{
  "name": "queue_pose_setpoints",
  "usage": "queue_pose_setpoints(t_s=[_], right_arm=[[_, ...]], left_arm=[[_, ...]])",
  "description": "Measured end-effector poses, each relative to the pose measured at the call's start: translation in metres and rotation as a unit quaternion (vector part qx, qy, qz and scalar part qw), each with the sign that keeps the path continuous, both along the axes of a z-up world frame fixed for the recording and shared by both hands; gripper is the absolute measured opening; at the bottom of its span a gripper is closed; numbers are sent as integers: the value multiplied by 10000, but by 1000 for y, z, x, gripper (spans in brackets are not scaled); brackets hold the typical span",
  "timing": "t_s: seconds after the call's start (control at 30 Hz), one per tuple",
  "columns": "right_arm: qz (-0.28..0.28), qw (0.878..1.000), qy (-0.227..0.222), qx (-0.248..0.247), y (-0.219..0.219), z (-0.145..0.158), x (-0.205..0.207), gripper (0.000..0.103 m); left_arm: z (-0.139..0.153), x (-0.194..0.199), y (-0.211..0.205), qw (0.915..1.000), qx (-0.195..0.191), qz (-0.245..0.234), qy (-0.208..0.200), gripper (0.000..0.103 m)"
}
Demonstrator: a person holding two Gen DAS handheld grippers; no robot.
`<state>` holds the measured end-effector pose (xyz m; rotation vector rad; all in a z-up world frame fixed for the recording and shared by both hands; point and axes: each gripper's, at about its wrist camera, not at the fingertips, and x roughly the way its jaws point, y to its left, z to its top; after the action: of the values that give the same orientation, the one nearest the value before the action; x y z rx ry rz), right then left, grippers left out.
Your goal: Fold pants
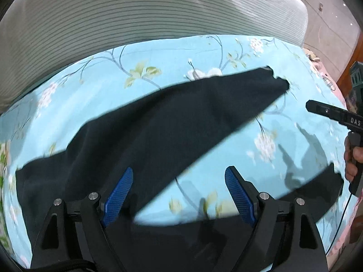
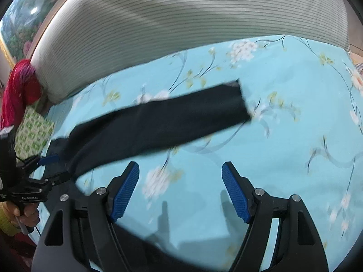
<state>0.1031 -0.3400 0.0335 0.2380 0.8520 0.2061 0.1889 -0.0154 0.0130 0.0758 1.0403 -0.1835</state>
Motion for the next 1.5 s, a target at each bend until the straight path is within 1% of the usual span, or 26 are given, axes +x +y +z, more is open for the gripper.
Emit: queue_pose_setpoints(t_s=[0.13,0.23,0.3,0.37,0.43,0.57,0.6,0.67,0.73,0.77,0.8,0.83,0.87,0.9,0.93,1.0,1.1,1.2,1.33,1.5], right_arm=[[-88,9998,122,154,-25,0,47,76],[-40,9998,164,69,-36,-2,78,76],[49,9998,197,2,-40,-3,96,76],[136,9996,230,-74,-44,-5,113,76],[247,9992,252,-171,-46,-8,130,76],[394,9985,302,-244,-49,-16,155,76],[430,9981,341,-279,-50,-19,161,76],[525,9968,481,-367,-48,-28,171,76],[601,9960,569,-349,-47,-37,180,76],[622,9958,574,-334,-46,-39,183,72],[631,9960,537,-337,-45,-40,183,65],[644,9962,488,-339,-44,-40,183,48],[645,9962,494,-322,-43,-40,182,32],[636,9962,513,-300,-43,-41,182,24],[644,9963,508,-260,-43,-40,181,10],[667,9966,432,-197,-43,-36,175,9],[715,9970,257,-136,-47,-22,158,9],[741,9972,69,-9,-55,-3,132,9],[857,9960,-161,218,-66,16,90,8],[1007,9947,-171,68,-64,19,36,8]], left_arm=[[0,41,1,9999,92,-77,25,84],[-2,72,2,9996,144,-240,78,84],[-6,85,2,9991,198,-340,131,84],[-13,104,0,9983,292,-460,221,84],[-21,119,1,9977,395,-470,279,84],[-42,146,8,9969,292,-447,583,84],[-47,150,10,9962,299,-466,666,84],[-60,159,11,9948,449,-456,798,82],[-68,164,11,9938,449,-509,885,81],[-69,165,11,9936,413,-548,892,79],[-68,164,11,9934,328,-629,906,67],[-67,164,10,9927,243,-719,935,60],[-66,162,8,9913,116,-859,989,41],[-65,165,5,9903,62,-936,1024,19],[-64,163,4,9896,43,-997,1039,13],[-59,157,2,9903,126,-1018,932,5],[-42,140,6,9914,-85,-1051,772,5],[-24,120,8,9916,-203,-1107,642,5],[-6,78,10,9911,-326,-1189,493,5],[3,32,5,9899,-426,-1268,478,5]])
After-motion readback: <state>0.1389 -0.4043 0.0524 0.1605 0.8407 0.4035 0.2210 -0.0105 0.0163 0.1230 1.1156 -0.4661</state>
